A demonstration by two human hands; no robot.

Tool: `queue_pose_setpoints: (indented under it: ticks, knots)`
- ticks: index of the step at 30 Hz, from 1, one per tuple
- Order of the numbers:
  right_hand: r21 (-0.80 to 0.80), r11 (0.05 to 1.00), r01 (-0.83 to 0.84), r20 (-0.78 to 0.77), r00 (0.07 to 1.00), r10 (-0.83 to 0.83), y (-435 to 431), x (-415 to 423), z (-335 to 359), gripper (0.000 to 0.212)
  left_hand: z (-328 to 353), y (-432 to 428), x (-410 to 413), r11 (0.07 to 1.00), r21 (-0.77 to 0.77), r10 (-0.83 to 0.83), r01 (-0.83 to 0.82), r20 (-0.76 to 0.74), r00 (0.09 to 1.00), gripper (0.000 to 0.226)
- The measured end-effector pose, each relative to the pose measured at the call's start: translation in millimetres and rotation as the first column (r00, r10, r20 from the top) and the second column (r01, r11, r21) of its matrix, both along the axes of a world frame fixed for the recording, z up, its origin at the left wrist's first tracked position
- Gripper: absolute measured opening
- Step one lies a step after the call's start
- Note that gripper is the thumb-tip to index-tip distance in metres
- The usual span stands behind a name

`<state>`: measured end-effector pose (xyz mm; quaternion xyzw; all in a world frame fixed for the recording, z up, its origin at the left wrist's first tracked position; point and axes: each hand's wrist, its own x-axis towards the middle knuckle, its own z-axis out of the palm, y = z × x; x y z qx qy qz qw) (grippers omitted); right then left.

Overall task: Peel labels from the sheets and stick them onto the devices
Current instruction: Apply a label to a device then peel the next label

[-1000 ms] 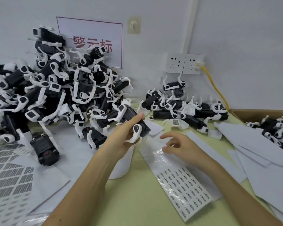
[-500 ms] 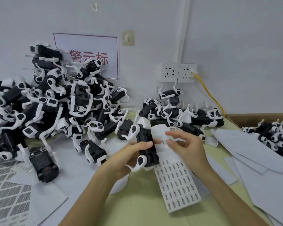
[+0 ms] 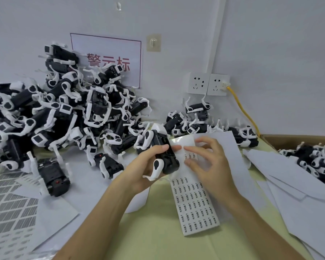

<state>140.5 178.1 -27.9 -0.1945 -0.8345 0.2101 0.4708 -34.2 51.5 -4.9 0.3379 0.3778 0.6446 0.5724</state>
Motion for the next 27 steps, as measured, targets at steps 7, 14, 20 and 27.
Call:
queue_pose_setpoints:
  ticks: [7, 14, 20, 27]
  knots:
    - [0.039, 0.999, 0.004, -0.013, 1.0, -0.004, 2, 0, -1, 0.031, 1, -1, 0, 1.0, -0.019, 0.0, 0.0, 0.006, 1.0, 0.044]
    - [0.099, 0.995, 0.002, -0.001, 1.0, -0.002, 8, 3, -2, 0.024, 0, 1, 4, 0.998, -0.038, -0.044, 0.042, -0.046, 0.998, 0.052]
    - [-0.019, 1.0, -0.012, -0.065, 0.998, 0.011, 9, 4, -2, 0.022, -2, 6, 10, 0.999, -0.032, 0.005, -0.006, -0.027, 1.0, 0.043]
    - [-0.091, 0.994, -0.065, -0.039, 0.997, 0.062, 8, 3, -1, 0.027, -1, 4, 9, 0.998, -0.014, 0.052, -0.054, -0.076, 0.996, 0.037]
